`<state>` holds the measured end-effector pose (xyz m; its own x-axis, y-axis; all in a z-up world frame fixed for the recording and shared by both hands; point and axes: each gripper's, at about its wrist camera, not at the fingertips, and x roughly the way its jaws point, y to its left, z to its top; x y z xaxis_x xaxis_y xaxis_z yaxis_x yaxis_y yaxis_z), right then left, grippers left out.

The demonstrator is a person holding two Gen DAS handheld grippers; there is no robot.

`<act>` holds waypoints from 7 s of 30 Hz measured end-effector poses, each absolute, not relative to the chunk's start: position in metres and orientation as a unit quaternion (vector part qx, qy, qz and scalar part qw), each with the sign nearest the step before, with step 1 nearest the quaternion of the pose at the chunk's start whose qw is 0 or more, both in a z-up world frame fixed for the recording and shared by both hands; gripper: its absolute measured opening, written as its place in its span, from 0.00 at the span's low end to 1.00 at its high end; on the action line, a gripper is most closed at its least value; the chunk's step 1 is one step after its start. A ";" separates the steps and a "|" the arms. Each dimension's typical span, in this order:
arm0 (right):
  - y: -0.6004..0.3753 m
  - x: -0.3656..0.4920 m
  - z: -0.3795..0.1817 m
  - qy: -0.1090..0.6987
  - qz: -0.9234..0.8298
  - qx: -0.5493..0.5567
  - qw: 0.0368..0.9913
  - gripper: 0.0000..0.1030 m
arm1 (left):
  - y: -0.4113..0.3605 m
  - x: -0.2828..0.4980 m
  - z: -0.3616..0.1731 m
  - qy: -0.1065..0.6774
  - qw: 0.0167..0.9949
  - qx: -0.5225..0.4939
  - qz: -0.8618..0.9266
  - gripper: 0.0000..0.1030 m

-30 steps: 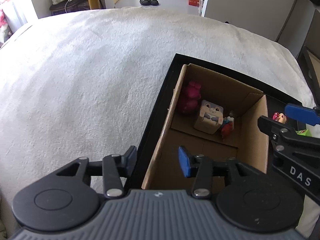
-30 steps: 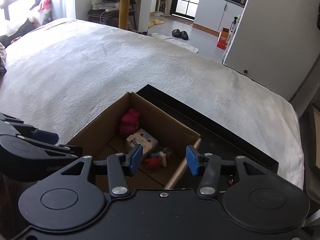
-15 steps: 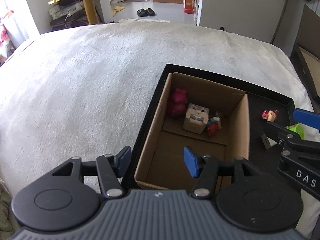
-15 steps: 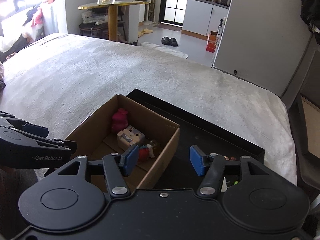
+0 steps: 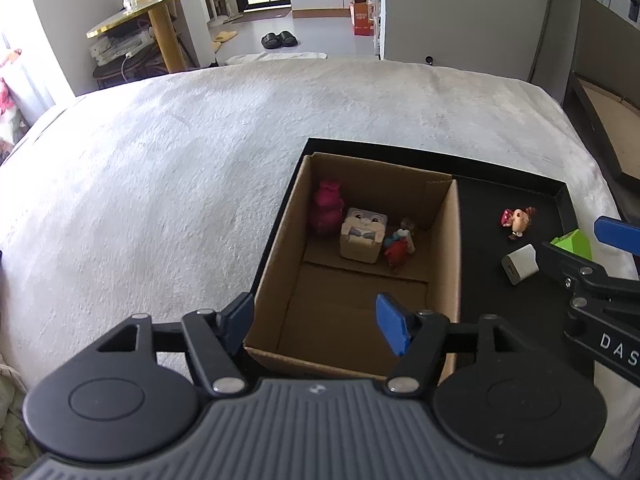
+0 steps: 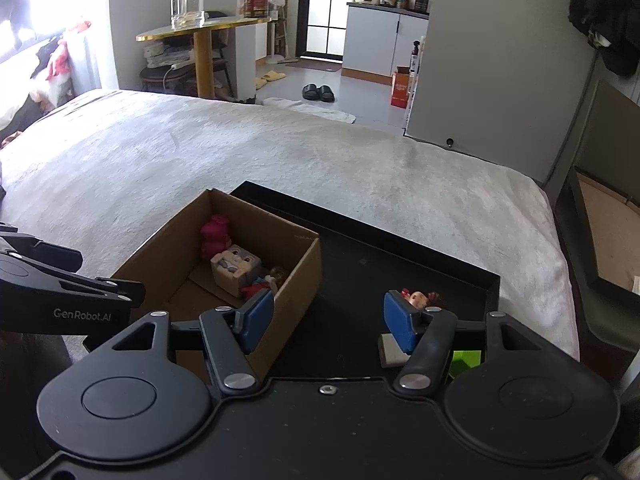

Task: Organize rigid objects
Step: 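Move the right tool back over the tray toward the green hexagonal cup, then close the right tool on the green hexagonal cup, then lift the green cup with the right tool and carry it over the box, then open the right tool to drop the green cup into the box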

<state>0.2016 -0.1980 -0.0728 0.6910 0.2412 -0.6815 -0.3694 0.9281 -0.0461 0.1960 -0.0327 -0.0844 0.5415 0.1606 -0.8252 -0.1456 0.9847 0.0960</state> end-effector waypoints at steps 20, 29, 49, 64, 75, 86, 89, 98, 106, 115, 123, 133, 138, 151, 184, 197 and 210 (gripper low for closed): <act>-0.260 0.197 -0.088 0.358 0.133 -0.045 0.923 0.64 | -0.088 0.202 -0.089 0.467 0.879 0.062 0.077 0.67; -0.287 0.206 -0.102 0.366 0.121 -0.021 0.922 0.65 | -0.112 0.215 -0.093 0.465 0.878 0.091 0.073 0.68; -0.323 0.238 -0.134 0.382 0.114 -0.007 0.917 0.69 | -0.146 0.250 -0.116 0.476 0.864 0.147 0.072 0.69; -0.334 0.264 -0.184 0.387 0.079 -0.002 0.919 0.69 | -0.163 0.280 -0.150 0.475 0.850 0.213 0.083 0.69; -0.333 0.275 -0.198 0.388 0.077 0.008 0.918 0.68 | -0.171 0.293 -0.169 0.464 0.845 0.250 0.094 0.68; -0.328 0.267 -0.198 0.383 0.083 -0.005 0.920 0.46 | -0.172 0.291 -0.168 0.463 0.851 0.237 0.072 0.39; -0.329 0.258 -0.195 0.386 0.087 -0.004 0.918 0.46 | -0.170 0.289 -0.165 0.465 0.855 0.220 0.063 0.27; -0.322 0.249 -0.187 0.392 0.091 -0.006 0.915 0.46 | -0.170 0.279 -0.143 0.458 0.869 0.184 0.037 0.11; -0.324 0.238 -0.161 0.384 0.082 0.007 0.919 0.46 | -0.156 0.267 -0.127 0.458 0.876 0.149 0.029 0.12; -0.306 0.226 -0.131 0.367 0.089 0.002 0.926 0.46 | -0.131 0.251 -0.107 0.458 0.880 0.121 0.033 0.16; -0.282 0.222 -0.107 0.351 0.105 -0.011 0.930 0.46 | -0.102 0.242 -0.093 0.448 0.886 0.106 0.051 0.48; -0.249 0.217 -0.091 0.342 0.123 -0.032 0.931 0.46 | -0.060 0.236 -0.080 0.440 0.891 0.078 0.079 0.53; -0.232 0.217 -0.086 0.338 0.132 -0.041 0.931 0.46 | -0.041 0.235 -0.081 0.444 0.889 0.068 0.088 0.54; -0.190 0.224 -0.085 0.345 0.156 -0.063 0.924 0.46 | -0.002 0.236 -0.097 0.463 0.880 0.037 0.097 0.55; -0.088 0.254 -0.118 0.396 0.244 -0.121 0.877 0.46 | 0.053 0.250 -0.150 0.519 0.848 -0.085 0.065 0.11; -0.082 0.277 -0.124 0.424 0.279 -0.069 0.859 0.46 | 0.058 0.250 -0.152 0.524 0.844 -0.097 0.060 0.11; -0.085 0.273 -0.114 0.429 0.288 -0.052 0.854 0.51 | 0.052 0.249 -0.155 0.536 0.838 -0.072 0.069 0.14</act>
